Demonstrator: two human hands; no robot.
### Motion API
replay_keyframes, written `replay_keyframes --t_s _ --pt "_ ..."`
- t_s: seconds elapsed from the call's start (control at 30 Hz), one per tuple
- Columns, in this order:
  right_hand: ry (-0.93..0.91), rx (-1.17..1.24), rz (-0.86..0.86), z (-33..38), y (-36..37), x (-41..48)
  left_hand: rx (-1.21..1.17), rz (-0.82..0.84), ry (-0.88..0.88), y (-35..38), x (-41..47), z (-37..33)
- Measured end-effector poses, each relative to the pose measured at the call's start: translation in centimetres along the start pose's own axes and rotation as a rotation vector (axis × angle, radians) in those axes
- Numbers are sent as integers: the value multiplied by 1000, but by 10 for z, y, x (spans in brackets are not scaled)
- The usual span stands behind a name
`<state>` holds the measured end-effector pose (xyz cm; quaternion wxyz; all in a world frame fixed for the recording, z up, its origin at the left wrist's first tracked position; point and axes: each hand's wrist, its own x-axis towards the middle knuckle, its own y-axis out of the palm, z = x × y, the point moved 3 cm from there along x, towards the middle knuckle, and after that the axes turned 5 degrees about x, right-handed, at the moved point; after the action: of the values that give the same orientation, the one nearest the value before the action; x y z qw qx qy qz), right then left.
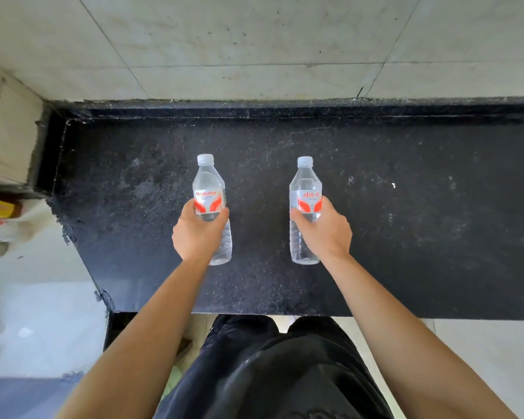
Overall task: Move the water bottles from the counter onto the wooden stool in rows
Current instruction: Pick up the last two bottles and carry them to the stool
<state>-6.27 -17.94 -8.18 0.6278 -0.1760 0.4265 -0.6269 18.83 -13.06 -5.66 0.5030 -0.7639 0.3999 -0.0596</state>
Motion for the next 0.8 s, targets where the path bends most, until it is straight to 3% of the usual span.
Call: replay_keyframes --t_s 0.2,0.43,0.8 --pt "-349 269 -43 88 -33 1 -238 -311 0 -80 -32 -15" --pt "-637 465 156 143 -17 -56 -444 -710 -109 -154 -126 27" --pt "-981 530 410 179 3 -236 -644 -987 -153 -219 -268 135"
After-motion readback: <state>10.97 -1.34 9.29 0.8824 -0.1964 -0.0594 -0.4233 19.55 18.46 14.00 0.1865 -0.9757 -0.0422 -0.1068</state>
